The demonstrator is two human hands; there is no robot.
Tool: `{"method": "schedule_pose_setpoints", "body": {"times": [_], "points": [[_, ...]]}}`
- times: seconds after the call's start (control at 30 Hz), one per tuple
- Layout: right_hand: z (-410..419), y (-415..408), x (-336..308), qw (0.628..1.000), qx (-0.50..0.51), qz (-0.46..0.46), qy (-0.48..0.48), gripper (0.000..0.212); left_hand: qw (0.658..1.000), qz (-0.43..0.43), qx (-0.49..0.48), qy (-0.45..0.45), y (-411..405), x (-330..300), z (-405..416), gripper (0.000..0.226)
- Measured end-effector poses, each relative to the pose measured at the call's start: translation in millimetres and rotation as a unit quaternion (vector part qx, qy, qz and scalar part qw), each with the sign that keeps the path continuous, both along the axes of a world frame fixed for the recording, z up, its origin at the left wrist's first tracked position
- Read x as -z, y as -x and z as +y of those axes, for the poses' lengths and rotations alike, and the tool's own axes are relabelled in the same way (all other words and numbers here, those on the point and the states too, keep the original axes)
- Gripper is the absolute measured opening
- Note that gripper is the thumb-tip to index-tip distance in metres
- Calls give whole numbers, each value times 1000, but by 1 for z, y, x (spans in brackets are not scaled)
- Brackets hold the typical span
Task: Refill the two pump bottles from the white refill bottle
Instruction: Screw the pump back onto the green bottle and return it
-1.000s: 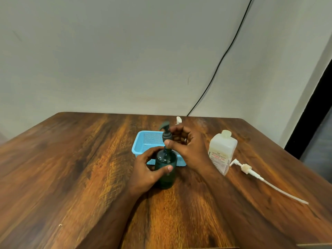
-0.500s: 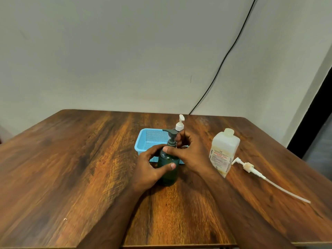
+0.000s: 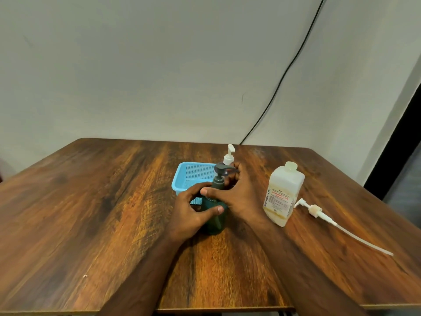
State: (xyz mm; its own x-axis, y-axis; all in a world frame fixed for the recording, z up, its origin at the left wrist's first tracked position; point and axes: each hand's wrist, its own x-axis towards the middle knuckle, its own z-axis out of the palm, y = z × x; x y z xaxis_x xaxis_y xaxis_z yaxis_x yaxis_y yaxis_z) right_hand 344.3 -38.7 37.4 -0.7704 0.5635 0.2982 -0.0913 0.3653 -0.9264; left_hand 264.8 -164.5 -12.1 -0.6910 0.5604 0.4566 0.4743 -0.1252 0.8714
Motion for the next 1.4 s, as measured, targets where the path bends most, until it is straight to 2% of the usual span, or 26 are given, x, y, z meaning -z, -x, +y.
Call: {"method": "schedule_pose_setpoints", "body": {"times": [0.07,0.23,0.53,0.67,0.73,0.8,0.87,0.93,1.03,1.1,1.17,1.23,1.33,1.4], "points": [[-3,0,1,999,-29,0,28,76,1000,-2,-4,-1,-1,-1,0,60],[-2,-8,3,981,-112,70,142,44,1000,-2,4,-11,1,-2,0,57],[2,-9,7,989,44,124,70,42,1000,-6,4,-9,6,2,1,59],[4,-4,4,983,-85,89,135,45,1000,0,5,-17,5,2,2,57],[4,-1,4,982,-114,64,136,42,1000,0,4,-22,5,3,2,59],[3,2,5,990,-80,58,102,43,1000,-6,6,-21,5,3,2,59],[1,3,6,995,-22,58,79,53,1000,-11,7,-12,5,3,3,59],[-1,2,7,996,-8,53,72,63,1000,-11,4,-3,3,2,3,59],[1,1,10,994,-73,22,80,66,1000,-11,3,-6,3,1,4,59],[2,-2,10,986,-120,26,110,55,1000,-8,5,-11,3,1,4,57],[4,-2,12,983,-125,42,124,47,1000,-7,7,-13,4,1,4,57],[4,-1,11,989,-83,55,109,47,1000,-5,7,-14,3,1,4,57],[3,3,10,995,-7,57,83,60,1000,-4,5,-8,2,0,3,58],[1,5,9,996,1,49,67,68,1000,1,5,-7,3,2,3,59]]}}
